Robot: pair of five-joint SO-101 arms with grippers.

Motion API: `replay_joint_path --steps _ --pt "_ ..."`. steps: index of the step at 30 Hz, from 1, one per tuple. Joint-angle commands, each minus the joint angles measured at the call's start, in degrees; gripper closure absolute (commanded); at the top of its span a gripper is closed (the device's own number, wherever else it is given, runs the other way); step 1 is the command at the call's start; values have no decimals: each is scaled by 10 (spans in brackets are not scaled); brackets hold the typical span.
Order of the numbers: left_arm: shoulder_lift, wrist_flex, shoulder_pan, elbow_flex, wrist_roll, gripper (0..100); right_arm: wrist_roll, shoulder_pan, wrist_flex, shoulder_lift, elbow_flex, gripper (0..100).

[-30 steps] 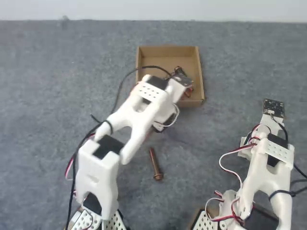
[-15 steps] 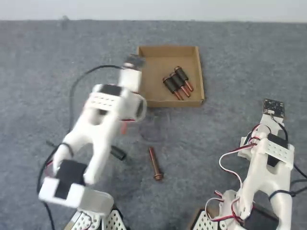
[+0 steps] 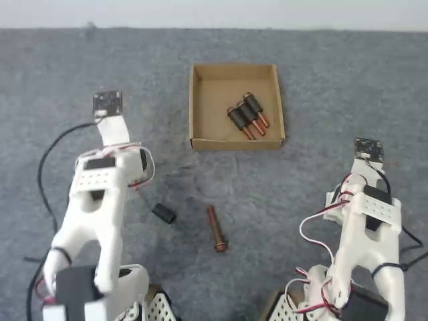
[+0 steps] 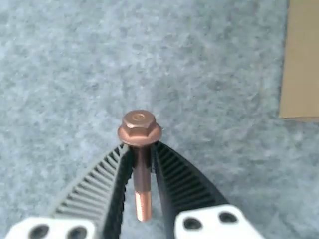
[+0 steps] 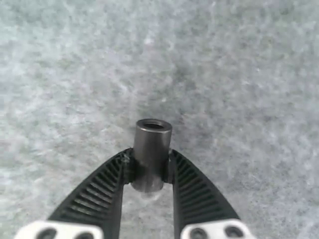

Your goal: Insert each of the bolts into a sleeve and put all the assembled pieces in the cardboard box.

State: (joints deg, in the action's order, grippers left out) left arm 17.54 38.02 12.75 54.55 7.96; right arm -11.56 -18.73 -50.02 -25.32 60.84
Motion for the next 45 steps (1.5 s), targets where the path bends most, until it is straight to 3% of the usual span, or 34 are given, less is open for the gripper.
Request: replay_joint_path --steps 1,6,16,22,27,33,36,40,45 --pt "80 -49 5 49 4 988 -7 38 13 -9 -7 991" --pt "119 -76 5 113 4 988 -18 108 98 -10 -7 990" --pt "123 -88 61 143 4 988 -185 175 379 -3 -4 991" --pt "123 -88 61 145 4 988 -190 192 531 -2 -4 991" --pt "123 -88 61 145 4 988 -189 193 576 15 4 991" --pt "123 -87 61 146 4 988 -188 196 756 162 11 991" --pt "123 -87 61 146 4 988 -154 198 905 250 12 991" --pt "123 -87 60 146 4 988 -44 200 1058 332 4 991" --pt "123 -88 59 146 4 988 44 218 1080 384 -21 991"
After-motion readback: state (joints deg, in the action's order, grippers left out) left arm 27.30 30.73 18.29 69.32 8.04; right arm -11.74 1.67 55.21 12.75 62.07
